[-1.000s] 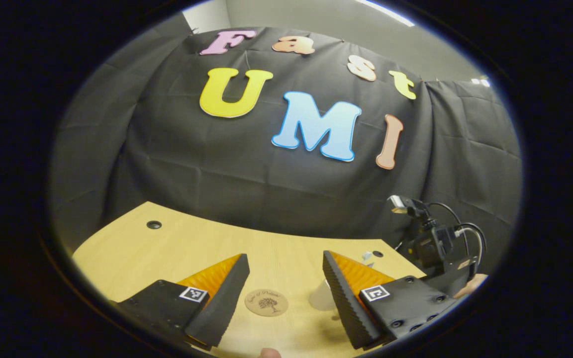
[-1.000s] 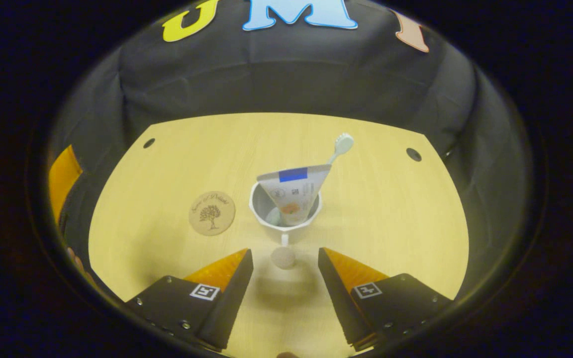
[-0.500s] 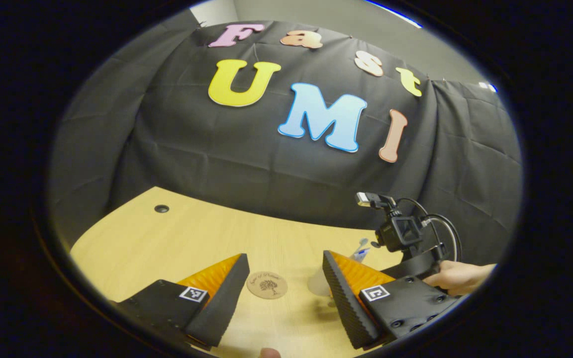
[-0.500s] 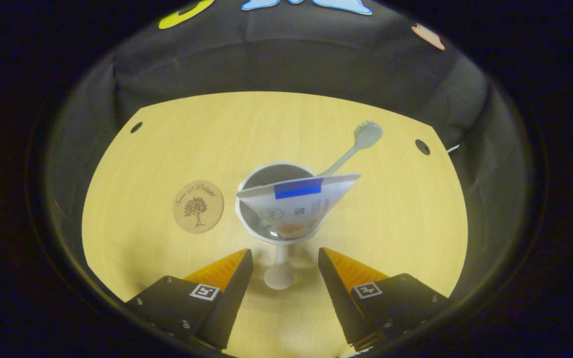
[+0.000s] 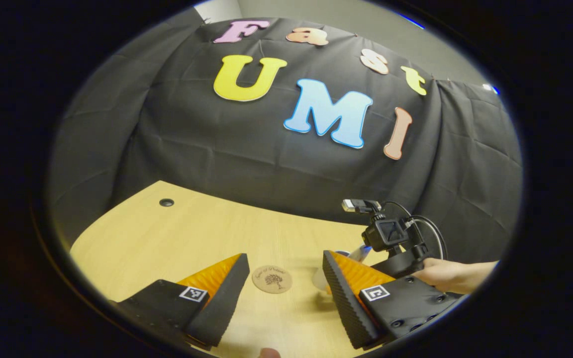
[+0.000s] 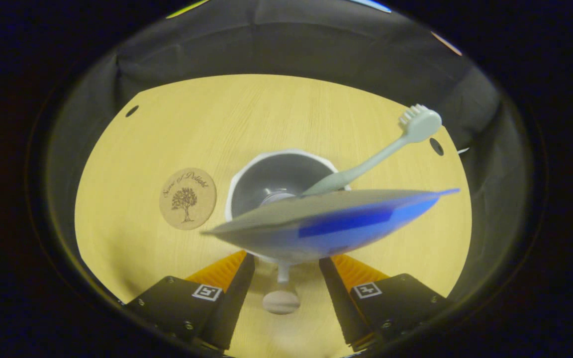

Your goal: Put the toothbrush and toothpaste on the desktop into the cup, then pick up the cup and place it on the coaster on the desktop.

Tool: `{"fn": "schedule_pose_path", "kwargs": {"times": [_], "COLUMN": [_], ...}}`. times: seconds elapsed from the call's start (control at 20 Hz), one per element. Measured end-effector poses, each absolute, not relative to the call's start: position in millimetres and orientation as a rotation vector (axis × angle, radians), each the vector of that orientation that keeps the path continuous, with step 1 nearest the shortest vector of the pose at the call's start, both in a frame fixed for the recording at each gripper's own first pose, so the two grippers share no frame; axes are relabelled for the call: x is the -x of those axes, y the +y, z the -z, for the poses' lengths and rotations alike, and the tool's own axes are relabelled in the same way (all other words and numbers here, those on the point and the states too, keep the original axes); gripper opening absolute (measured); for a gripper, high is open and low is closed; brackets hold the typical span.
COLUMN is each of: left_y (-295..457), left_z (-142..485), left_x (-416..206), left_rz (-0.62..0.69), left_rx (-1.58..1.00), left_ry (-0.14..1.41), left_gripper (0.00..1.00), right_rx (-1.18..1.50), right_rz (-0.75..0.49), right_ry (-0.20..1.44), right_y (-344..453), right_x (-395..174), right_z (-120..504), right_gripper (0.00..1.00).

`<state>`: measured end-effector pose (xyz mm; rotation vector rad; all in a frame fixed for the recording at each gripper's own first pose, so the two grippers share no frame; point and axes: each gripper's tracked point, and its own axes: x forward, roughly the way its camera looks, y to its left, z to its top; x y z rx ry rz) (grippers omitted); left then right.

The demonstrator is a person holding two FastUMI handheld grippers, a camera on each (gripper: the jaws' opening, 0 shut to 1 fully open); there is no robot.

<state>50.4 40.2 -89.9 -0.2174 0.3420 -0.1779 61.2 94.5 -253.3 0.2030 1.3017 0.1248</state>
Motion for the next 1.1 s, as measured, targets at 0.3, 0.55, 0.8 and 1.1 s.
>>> {"fn": "schedule_pose_path", "kwargs": {"times": [0.3,0.55,0.8,1.1], "left_y": [42,40,41,47], "left_z": [99,105,109,109], "left_x": [-45,-44,-41,-35], "left_rz": [0.171,0.175,0.173,0.164], "left_rx": [0.222,0.220,0.225,0.231], "left_ry": [0.360,0.371,0.374,0.371], "left_gripper": [0.96,0.96,0.96,0.96], "right_rx": [-0.223,-0.258,-0.241,-0.213], "right_rz": [-0.138,-0.127,-0.123,-0.119], "right_ry": [1.315,1.314,1.273,1.248], "right_y": [96,96,95,96], "right_x": [-61,-64,-64,-58], "right_z": [262,264,261,257], "right_gripper": [0.61,0.30,0.27,0.27]}}
